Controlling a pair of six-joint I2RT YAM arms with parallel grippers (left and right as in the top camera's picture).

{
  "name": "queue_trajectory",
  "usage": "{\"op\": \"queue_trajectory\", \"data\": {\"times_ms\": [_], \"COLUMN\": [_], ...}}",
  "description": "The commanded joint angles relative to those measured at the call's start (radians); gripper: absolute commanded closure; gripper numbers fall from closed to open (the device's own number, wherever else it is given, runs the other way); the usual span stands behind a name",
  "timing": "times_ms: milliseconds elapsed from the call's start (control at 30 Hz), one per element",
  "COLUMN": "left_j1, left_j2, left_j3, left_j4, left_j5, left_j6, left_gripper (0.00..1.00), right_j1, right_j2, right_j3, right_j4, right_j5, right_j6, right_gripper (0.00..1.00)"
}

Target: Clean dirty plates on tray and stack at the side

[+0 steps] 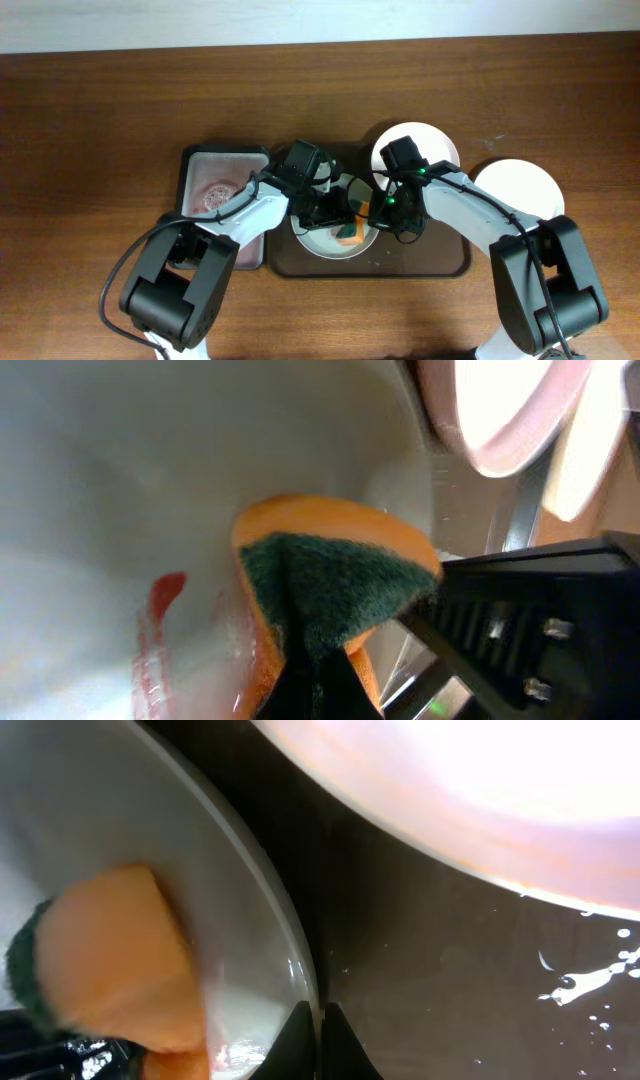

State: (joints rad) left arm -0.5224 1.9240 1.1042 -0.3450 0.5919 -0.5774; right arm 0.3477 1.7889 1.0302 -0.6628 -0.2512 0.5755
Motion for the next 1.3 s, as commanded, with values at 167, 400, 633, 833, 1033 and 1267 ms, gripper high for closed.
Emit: {"op": "queue_trajectory", "data": {"times_ms": [167,400,633,833,1033,1267], "left_j1": [0.085,0.107,0.273,0.38,0.387,0.387], "left_j2": [-0.073,-0.282,-0.41,-0.338,-0.179,-0.349], "left_j3": [0.01,0.01,0.01,-0.016,-0.021,0.002], "left_j4": [-0.109,-0.24,-0.393,-0.389,-0.364,-0.357], "left_j5": [-0.299,-0.453,-0.647,-0.61,-0.528,-0.476], "left_j6": [0.084,0.187,0.328,0.542,0.583,0.569], "left_gripper": [1.0,1.0,1.0,1.0,1.0,1.0], "right_j1": [0.006,0.006,0.006,0.016,0.22,0.122], "right_j2": [0.005,-0.011,-0.129,-0.203,-0.246,-0.238], "right_j3": [-0.002,0.011,0.144,0.187,0.188,0.182], "right_j4": [-0.014,-0.013,-0.133,-0.206,-0.212,-0.221], "right_j5": [0.016,-0.002,0.161,0.383,0.761,0.394], "right_j6": [-0.002,-0.08,-0.206,-0.292,-0.336,-0.066], "right_gripper": [0.96,0.96,0.96,0.96,0.96,0.96]}}
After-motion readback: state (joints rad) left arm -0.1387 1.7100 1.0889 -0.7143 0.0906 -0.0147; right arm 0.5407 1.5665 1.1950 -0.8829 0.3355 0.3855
